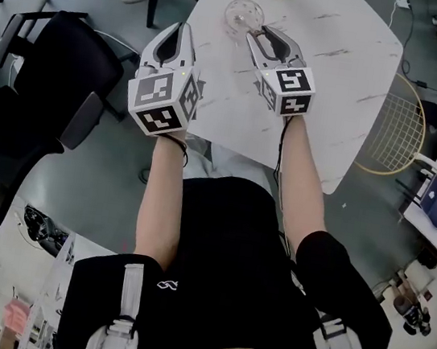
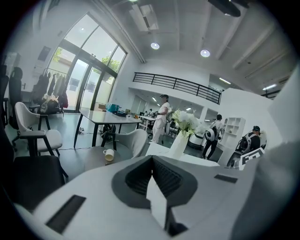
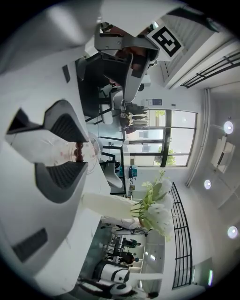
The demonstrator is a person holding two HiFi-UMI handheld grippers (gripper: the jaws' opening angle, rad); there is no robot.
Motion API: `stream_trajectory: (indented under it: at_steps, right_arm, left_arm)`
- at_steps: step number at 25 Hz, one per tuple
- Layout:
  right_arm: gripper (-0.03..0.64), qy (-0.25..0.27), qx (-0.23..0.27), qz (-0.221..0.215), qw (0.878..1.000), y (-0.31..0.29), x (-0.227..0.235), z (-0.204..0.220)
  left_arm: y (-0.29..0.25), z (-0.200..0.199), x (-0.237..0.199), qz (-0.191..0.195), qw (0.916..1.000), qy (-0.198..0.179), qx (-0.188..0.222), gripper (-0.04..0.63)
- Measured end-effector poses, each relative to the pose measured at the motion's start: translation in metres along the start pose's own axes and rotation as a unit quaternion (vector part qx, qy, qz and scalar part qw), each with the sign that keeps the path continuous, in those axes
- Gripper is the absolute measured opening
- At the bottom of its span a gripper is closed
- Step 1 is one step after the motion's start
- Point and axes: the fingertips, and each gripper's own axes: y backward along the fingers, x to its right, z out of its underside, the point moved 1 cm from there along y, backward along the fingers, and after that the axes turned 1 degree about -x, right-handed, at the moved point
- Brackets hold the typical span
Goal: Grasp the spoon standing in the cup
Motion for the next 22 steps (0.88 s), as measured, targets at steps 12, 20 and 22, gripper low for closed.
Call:
stream_trajectory:
  at_steps: [12,20,22]
  right_arm:
    - [0.133,-0.022,0.089,0.034,0.995,0.041,0.002,-0.068]
    - [0.133,-0.037,0.177,0.071,0.981,0.089,0.007,-0.126]
    - [0.132,-0.041,0.2,0.083,0.975,0.104,0.009,-0.14]
  left_arm:
    - [0.001,-0.036,0.019,0.042,0.9984,-0.022,0.03,0.015]
    - [0.004,-0.074,0.044,0.08,0.9934,-0.053,0.063,0.015]
    - [0.005,-0.083,0.052,0.089,0.9917,-0.061,0.071,0.015]
